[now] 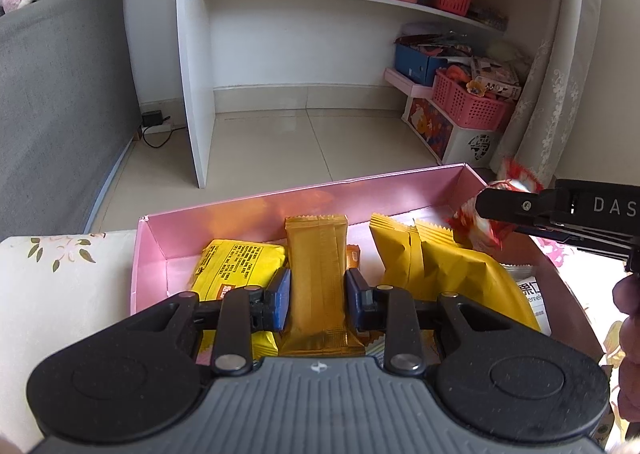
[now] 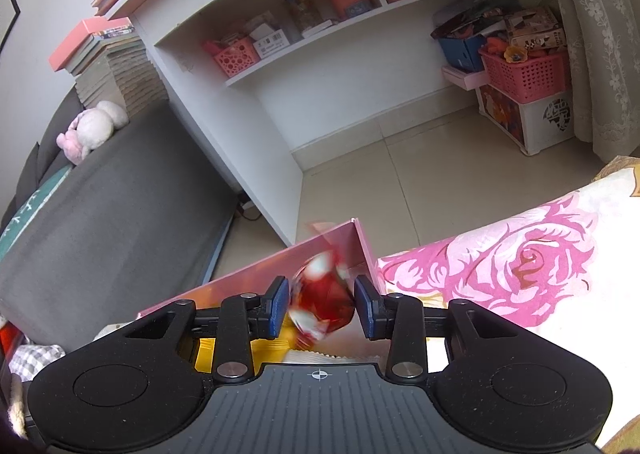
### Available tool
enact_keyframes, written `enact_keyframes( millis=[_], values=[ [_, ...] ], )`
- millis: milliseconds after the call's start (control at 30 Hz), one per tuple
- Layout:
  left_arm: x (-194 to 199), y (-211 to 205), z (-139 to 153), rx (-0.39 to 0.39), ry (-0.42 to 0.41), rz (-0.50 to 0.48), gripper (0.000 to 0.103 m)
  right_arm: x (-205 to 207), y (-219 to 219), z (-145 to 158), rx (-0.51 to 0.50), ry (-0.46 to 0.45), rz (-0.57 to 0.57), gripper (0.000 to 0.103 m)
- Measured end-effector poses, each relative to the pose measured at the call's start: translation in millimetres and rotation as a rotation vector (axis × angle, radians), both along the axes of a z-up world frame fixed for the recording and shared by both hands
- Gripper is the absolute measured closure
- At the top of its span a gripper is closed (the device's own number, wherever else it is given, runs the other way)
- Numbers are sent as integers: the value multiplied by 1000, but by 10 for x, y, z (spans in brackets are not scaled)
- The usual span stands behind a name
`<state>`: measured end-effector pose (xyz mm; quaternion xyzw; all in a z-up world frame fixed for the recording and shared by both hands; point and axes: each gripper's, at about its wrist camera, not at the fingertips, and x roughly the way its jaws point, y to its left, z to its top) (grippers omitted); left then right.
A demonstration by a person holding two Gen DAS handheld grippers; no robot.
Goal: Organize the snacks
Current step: 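Lower the gold bar and red candy into the box and open both tools, then move both tools out of the box toward the loose snacks beside it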
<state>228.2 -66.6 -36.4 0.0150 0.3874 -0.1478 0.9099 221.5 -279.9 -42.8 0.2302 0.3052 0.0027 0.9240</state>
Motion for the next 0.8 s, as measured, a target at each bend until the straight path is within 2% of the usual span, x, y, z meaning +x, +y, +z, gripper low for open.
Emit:
enact_keyframes(
  millis=[100,200,267,467,533,800],
  values=[
    [-19,14,26,-12,-12,8,72,-21,16,37,5,-7,13,66],
    [-43,33,40,-34,-7,12,65,-44,9,83,5,-8,8,52],
    [-65,34,53,-39,1,14,62,-64,-5,117,15,-7,-2,49],
    [-220,39,163,-51,-17,5,43,-198,-20,236,14,-5,-9,39],
    [-295,50,205,-45,-25,23,34,-260,-13,289,9,-2,-11,35],
    [-575,156,378,-57,-31,29,19,-592,31,592,-10,-9,-23,21]
  ],
)
